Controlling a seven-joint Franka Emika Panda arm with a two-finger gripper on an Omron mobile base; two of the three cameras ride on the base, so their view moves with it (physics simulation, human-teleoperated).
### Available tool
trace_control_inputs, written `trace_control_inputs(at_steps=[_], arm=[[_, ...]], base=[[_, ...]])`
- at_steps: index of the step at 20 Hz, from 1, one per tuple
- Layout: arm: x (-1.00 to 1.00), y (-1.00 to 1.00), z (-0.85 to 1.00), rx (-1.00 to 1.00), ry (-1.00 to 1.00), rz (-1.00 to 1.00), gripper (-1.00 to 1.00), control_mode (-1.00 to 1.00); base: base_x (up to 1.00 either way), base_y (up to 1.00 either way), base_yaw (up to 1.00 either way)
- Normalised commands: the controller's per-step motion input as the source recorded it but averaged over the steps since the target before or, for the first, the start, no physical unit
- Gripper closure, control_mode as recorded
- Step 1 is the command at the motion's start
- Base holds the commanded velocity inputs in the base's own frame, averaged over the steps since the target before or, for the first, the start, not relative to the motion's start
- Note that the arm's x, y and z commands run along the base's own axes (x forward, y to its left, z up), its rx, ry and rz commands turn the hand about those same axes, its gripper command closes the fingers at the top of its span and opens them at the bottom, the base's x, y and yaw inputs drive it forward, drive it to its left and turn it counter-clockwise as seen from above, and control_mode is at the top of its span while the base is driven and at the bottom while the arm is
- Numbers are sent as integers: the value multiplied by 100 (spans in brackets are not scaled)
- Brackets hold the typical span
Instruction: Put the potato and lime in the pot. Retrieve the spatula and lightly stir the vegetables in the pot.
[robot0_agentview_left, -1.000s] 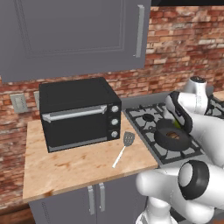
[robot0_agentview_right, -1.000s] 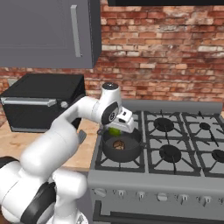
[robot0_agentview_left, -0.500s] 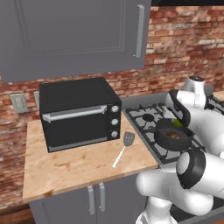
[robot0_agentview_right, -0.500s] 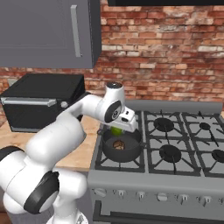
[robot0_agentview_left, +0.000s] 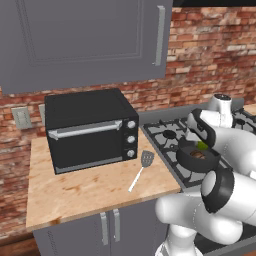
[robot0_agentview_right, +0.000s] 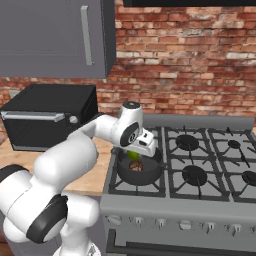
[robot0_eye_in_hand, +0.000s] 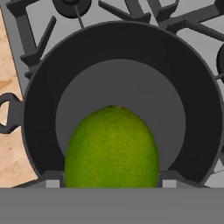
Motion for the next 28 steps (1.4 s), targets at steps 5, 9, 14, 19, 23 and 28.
trace_control_inputs(at_steps=[5,9,14,19,23,28], arm=[[0,0,-31,0,0,0,100,-100],[14,0,-18,0,0,0,100,-100],[30,0,-1,0,0,0,100,-100],[1,0,0,0,0,0,-100,-100],[0,0,0,0,0,0,-100,-100],[0,0,0,0,1,0,-100,-100]], base=[[0,0,0],[0,0,0],[0,0,0],[0,0,0],[0,0,0],[0,0,0]])
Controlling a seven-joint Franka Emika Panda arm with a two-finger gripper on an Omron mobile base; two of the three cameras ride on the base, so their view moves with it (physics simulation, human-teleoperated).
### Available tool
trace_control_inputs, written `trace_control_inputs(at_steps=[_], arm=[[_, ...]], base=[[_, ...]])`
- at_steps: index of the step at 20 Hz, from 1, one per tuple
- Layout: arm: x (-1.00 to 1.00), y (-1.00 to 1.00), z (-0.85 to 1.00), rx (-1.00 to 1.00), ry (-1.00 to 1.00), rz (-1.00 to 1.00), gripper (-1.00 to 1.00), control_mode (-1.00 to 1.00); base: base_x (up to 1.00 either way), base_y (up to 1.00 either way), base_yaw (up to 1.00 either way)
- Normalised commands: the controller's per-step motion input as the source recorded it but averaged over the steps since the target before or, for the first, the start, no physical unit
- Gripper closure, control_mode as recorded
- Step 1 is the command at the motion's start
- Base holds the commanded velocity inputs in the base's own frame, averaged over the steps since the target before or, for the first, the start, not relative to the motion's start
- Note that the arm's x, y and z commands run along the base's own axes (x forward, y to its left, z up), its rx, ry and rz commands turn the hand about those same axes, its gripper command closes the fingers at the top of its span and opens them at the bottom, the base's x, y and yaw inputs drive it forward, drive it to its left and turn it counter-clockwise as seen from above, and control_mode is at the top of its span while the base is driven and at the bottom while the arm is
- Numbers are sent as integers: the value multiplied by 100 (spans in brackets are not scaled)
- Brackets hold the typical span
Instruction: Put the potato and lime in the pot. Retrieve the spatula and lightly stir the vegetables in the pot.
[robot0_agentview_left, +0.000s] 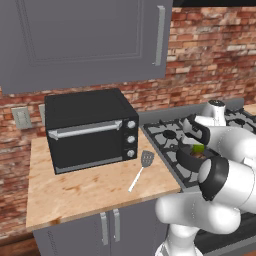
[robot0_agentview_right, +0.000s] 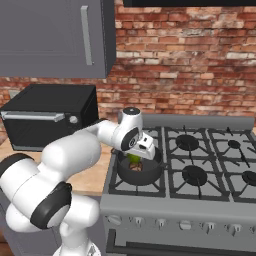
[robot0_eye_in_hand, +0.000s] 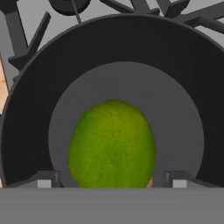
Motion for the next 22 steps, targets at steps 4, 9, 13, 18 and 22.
trace_control_inputs(at_steps=[4,9,13,18,22], arm=[[0,0,0,0,3,0,-100,-100],[-6,0,3,0,0,0,-100,-100],[-37,4,22,0,-6,4,-100,-100],[-57,19,36,0,-10,7,-100,-100],[-66,38,41,0,-9,8,-100,-100]], base=[[0,0,0],[0,0,0],[0,0,0],[0,0,0],[0,0,0]])
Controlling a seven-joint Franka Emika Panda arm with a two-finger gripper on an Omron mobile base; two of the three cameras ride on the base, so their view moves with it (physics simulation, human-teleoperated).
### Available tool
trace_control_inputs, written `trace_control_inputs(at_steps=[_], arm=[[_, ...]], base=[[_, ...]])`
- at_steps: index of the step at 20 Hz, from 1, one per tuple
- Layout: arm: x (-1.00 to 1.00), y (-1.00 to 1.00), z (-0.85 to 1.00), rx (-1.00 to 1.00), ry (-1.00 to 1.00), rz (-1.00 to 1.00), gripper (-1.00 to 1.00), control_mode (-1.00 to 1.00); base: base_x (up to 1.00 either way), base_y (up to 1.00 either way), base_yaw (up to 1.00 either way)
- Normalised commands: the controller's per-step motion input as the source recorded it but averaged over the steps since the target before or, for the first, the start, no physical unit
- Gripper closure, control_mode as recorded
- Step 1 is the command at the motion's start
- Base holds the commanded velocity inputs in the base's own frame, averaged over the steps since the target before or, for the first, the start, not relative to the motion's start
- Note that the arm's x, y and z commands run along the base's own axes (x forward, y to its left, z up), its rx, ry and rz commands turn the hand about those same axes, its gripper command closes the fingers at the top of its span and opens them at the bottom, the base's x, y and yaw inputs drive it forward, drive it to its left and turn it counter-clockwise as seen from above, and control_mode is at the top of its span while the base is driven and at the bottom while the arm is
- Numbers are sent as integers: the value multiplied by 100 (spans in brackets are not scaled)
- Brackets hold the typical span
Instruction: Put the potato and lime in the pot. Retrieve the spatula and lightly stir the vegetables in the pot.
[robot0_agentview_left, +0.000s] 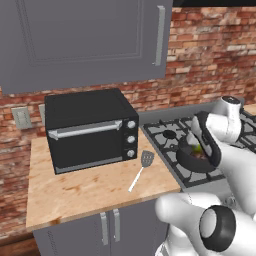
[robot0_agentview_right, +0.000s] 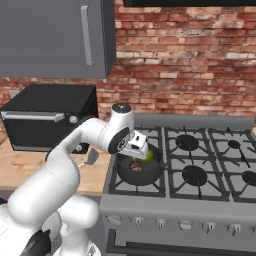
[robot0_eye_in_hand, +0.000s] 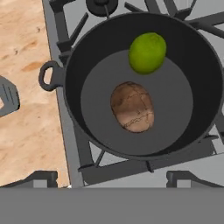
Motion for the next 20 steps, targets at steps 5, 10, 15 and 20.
trace_control_inputs(at_steps=[5,10,15,20], arm=[[-44,49,26,0,0,6,-100,-100],[-29,58,21,0,0,2,-100,-100],[-1,75,6,0,1,0,-100,-100],[0,80,1,0,10,-1,-100,-100]], base=[[0,0,0],[0,0,0],[0,0,0],[0,0,0]])
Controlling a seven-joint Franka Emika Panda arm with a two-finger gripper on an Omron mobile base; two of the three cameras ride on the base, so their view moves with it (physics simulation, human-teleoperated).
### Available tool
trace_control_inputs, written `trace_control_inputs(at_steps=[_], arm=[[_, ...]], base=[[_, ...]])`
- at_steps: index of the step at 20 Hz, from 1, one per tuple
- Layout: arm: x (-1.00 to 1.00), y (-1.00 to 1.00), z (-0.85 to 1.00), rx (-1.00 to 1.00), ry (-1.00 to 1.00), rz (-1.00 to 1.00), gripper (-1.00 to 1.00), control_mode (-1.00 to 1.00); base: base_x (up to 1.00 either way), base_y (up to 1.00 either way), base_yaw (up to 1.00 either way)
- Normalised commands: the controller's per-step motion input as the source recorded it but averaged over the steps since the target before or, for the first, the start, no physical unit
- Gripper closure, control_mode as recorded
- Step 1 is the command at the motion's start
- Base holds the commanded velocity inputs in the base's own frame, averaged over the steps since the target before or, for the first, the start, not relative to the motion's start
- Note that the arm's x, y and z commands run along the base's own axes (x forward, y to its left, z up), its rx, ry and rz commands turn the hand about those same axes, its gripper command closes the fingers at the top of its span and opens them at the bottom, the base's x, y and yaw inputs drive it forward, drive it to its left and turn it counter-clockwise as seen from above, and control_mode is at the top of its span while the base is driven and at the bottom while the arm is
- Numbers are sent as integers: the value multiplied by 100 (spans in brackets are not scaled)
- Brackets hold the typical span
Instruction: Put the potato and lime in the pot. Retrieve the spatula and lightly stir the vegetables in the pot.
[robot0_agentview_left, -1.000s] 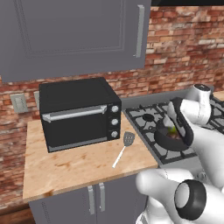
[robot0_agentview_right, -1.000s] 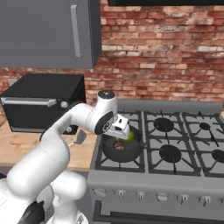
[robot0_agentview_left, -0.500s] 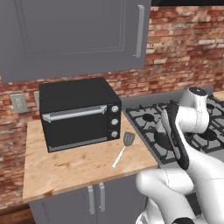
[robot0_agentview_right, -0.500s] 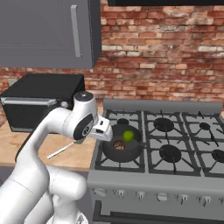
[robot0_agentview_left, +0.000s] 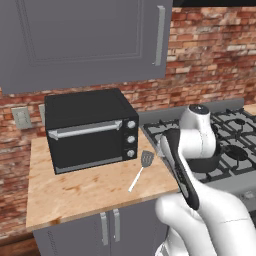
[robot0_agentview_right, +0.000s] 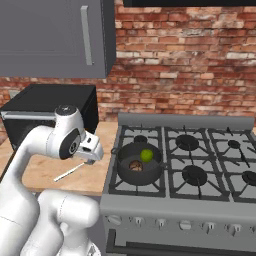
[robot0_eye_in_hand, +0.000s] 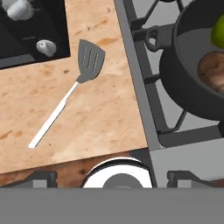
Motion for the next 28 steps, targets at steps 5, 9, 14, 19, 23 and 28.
trace_control_inputs(at_steps=[5,9,14,19,23,28], arm=[[0,71,0,0,13,-9,-100,-100],[0,66,0,0,13,-12,-100,-100],[0,46,-1,0,14,-12,-100,-100],[0,34,-29,0,8,-7,-100,-100],[5,6,-79,0,0,-2,-100,-100],[23,0,-77,0,0,0,-100,-100]], base=[[0,0,0],[0,0,0],[0,0,0],[0,0,0],[0,0,0],[0,0,0]])
